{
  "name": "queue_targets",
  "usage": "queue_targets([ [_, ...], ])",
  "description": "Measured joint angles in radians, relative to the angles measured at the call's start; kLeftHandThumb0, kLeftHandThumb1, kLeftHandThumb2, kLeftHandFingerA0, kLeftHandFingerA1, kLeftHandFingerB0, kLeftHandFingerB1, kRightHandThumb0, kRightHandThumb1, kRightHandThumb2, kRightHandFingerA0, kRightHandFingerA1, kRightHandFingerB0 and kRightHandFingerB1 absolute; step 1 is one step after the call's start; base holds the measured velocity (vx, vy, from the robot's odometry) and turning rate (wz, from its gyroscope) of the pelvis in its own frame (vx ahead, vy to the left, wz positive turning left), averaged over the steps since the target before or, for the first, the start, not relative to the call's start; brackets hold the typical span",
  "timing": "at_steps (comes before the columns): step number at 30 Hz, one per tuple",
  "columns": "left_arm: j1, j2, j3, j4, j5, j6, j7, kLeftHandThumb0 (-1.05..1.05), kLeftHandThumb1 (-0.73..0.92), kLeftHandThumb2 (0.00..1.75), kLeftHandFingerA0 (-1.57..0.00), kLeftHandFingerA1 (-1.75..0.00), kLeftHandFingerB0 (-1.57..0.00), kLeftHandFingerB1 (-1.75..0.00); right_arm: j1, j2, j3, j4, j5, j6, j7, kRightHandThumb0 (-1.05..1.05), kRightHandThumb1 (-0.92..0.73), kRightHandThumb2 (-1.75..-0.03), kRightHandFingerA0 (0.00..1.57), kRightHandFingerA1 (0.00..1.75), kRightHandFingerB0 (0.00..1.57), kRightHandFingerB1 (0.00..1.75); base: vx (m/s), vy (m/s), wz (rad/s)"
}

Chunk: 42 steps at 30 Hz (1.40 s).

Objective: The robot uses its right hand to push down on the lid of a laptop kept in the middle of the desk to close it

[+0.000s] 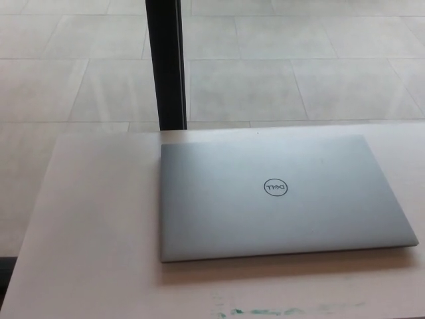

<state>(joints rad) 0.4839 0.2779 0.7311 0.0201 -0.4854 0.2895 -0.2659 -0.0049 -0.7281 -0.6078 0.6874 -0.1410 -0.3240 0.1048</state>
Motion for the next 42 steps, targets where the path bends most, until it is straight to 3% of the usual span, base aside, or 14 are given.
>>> queue_targets([
  [1, 0.0, 0.0, 0.0, 0.001, 0.0, 0.0, 0.0, -1.0, 0.9, 0.67, -0.41, -0.6, -0.32, -0.52, 0.014, 0.008, -0.046, 0.034, 0.018, 0.0, -0.005, -0.93, -0.92, -0.71, 0.2, 1.21, 0.1, 0.82, 0.0, 0.0, 0.0],
  [9, -0.002, 0.0, 0.0, 0.02, 0.0, 0.0, 0.0, -1.0, 0.89, 0.66, -0.44, -0.59, -0.33, -0.52, 0.047, 0.051, -0.244, 0.195, 0.106, -0.002, -0.034, -0.92, -0.92, -0.71, 0.24, 1.22, 0.11, 0.79, 0.0, 0.0, 0.0],
  [10, -0.002, 0.0, 0.0, 0.023, 0.0, 0.0, 0.0, -0.95, 0.67, 1.16, -0.41, -0.63, -0.29, -0.57, 0.048, 0.058, -0.262, 0.208, 0.116, -0.002, -0.038, -0.93, -0.92, -0.71, 0.24, 1.24, 0.09, 0.8, 0.0, 0.0, 0.0],
  [12, -0.004, 0.001, 0.0, 0.031, 0.0, 0.0, 0.0, -0.99, 0.9, 0.67, -0.43, -0.58, -0.33, -0.51, 0.047, 0.073, -0.303, 0.244, 0.142, -0.002, -0.05, -0.92, -0.92, -0.69, 0.26, 1.26, 0.11, 0.86, 0.0, 0.0, 0.0],
  [13, -0.005, 0.002, 0.0, 0.037, 0.0, 0.0, 0.0, -0.96, 0.69, 1.15, -0.39, -0.64, -0.31, -0.59, 0.044, 0.082, -0.323, 0.265, 0.157, -0.002, -0.058, -0.93, -0.91, -0.71, 0.27, 1.22, 0.09, 0.82, 0.0, 0.0, 0.0],
  [15, -0.009, 0.003, 0.0, 0.045, 0.0, 0.0, 0.0, -0.99, 0.89, 0.67, -0.43, -0.61, -0.34, -0.53, 0.037, 0.095, -0.351, 0.298, 0.181, -0.002, -0.071, -0.89, -0.92, -0.68, 0.26, 1.2, 0.1, 0.8, 0.0, 0.0, 0.0],
  [19, -0.01, 0.003, 0.0, 0.044, -0.001, 0.002, 0.001, -0.93, 0.66, 1.15, -0.39, -0.65, -0.29, -0.58, 0.021, 0.118, -0.392, 0.343, 0.23, -0.001, -0.091, -0.89, -0.91, -0.68, 0.28, 1.19, 0.11, 0.78, 0.0, 0.0, 0.0],
  [20, -0.01, 0.003, 0.0, 0.043, -0.002, 0.004, 0.001, -1.0, 0.89, 0.67, -0.44, -0.59, -0.34, -0.52, 0.017, 0.123, -0.399, 0.351, 0.24, -0.002, -0.095, -0.9, -0.91, -0.68, 0.33, 1.19, 0.2, 0.78, 0.0, 0.0, 0.0],
  [32, -0.039, 0.038, 0.001, 0.099, -0.001, 0.011, 0.001, -0.97, 0.91, 0.68, -0.41, -0.56, -0.32, -0.5, -0.021, 0.177, -0.341, 0.383, 0.351, 0.0, -0.141, -0.94, -0.9, -0.67, 0.28, 1.12, 0.09, 0.75, 0.0, 0.0, 0.0],
  [33, -0.039, 0.038, 0.001, 0.099, -0.001, 0.011, 0.001, -0.94, 0.68, 1.12, -0.35, -0.6, -0.31, -0.58, -0.02, 0.178, -0.33, 0.383, 0.356, 0.0, -0.142, -0.92, -0.9, -0.68, 0.29, 1.15, 0.1, 0.79, 0.0, 0.0, 0.0],
  [34, -0.04, 0.038, 0.001, 0.099, -0.002, 0.011, 0.001, -0.97, 0.91, 0.68, -0.42, -0.57, -0.33, -0.51, -0.02, 0.178, -0.319, 0.382, 0.359, 0.0, -0.144, -0.92, -0.89, -0.67, 0.33, 1.16, 0.13, 0.78, 0.0, 0.0, 0.0],
  [35, -0.041, 0.038, 0.001, 0.099, -0.002, 0.011, 0.001, -0.93, 0.68, 1.13, -0.38, -0.62, -0.31, -0.58, -0.019, 0.18, -0.311, 0.378, 0.363, 0.0, -0.147, -0.91, -0.89, -0.67, 0.33, 1.17, 0.14, 0.78, 0.0, 0.0, 0.0],
  [36, -0.042, 0.038, 0.001, 0.101, -0.002, 0.011, 0.001, -0.96, 0.91, 0.67, -0.43, -0.56, -0.33, -0.5, -0.019, 0.183, -0.304, 0.375, 0.369, 0.0, -0.147, -0.91, -0.9, -0.67, 0.32, 1.14, 0.15, 0.77, 0.0, 0.0, 0.0],
  [42, -0.049, 0.039, 0.001, 0.102, -0.002, 0.011, 0.001, -0.97, 0.92, 0.67, -0.42, -0.56, -0.33, -0.5, -0.01, 0.193, -0.271, 0.35, 0.396, -0.003, -0.149, -0.88, -0.72, -1.07, 0.36, 0.94, 0.16, 0.7, 0.0, 0.0, 0.0],
])
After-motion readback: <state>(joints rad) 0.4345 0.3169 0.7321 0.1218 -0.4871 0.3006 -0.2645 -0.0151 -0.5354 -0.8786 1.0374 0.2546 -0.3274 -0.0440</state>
